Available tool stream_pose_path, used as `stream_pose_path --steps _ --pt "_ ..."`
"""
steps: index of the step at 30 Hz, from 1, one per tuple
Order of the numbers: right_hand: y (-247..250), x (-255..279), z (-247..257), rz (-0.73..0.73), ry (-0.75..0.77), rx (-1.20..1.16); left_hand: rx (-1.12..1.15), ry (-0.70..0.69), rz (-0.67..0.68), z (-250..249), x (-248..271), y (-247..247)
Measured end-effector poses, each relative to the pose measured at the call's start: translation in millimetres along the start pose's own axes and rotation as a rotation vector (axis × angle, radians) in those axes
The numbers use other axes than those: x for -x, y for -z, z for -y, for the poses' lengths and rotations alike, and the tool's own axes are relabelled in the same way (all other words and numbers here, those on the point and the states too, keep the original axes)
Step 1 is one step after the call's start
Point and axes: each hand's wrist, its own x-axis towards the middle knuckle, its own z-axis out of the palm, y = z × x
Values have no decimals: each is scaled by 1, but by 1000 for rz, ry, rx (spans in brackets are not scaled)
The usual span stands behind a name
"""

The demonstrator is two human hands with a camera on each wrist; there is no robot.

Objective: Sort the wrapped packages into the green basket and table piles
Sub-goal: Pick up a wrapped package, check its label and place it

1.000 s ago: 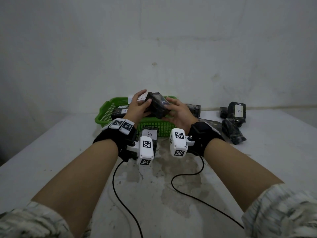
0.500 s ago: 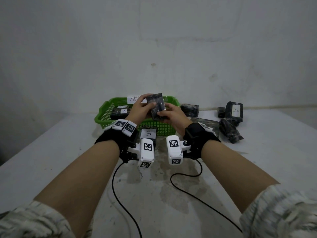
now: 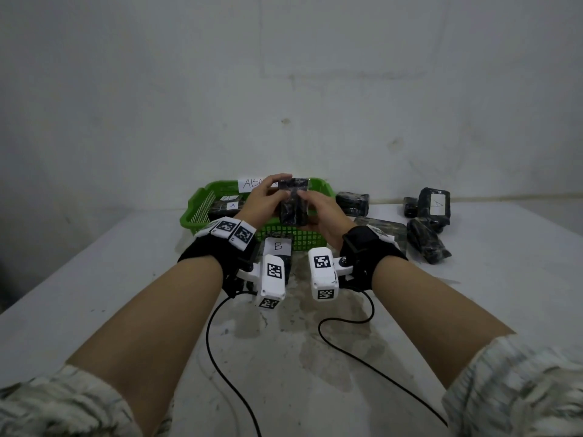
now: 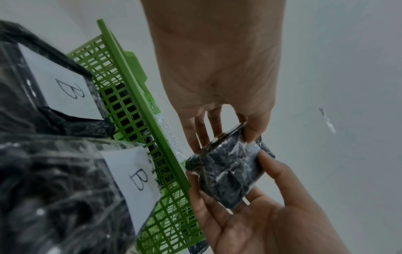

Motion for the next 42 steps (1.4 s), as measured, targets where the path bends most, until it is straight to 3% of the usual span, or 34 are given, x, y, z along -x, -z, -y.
stream_pose_path --steps 6,11,17,22,28,32,37,42 --pt "-5 -3 2 -28 32 63 30 60 17 2 4 7" --pt "-7 -5 1 -30 65 15 24 -5 -169 7 -2 13" --pt "7 -1 8 -59 188 31 186 194 -30 5 -3 10" --pt "2 0 5 19 183 136 89 123 -69 14 -4 4" --pt "-7 -8 3 -138 166 111 99 73 -130 11 -4 8" --pt "-11 -5 2 -44 122 155 88 49 -119 8 -4 10" --pt "-9 -5 2 -75 169 162 59 101 -60 8 -3 8" --pt "-5 -1 6 6 133 121 55 75 -145 8 -7 6"
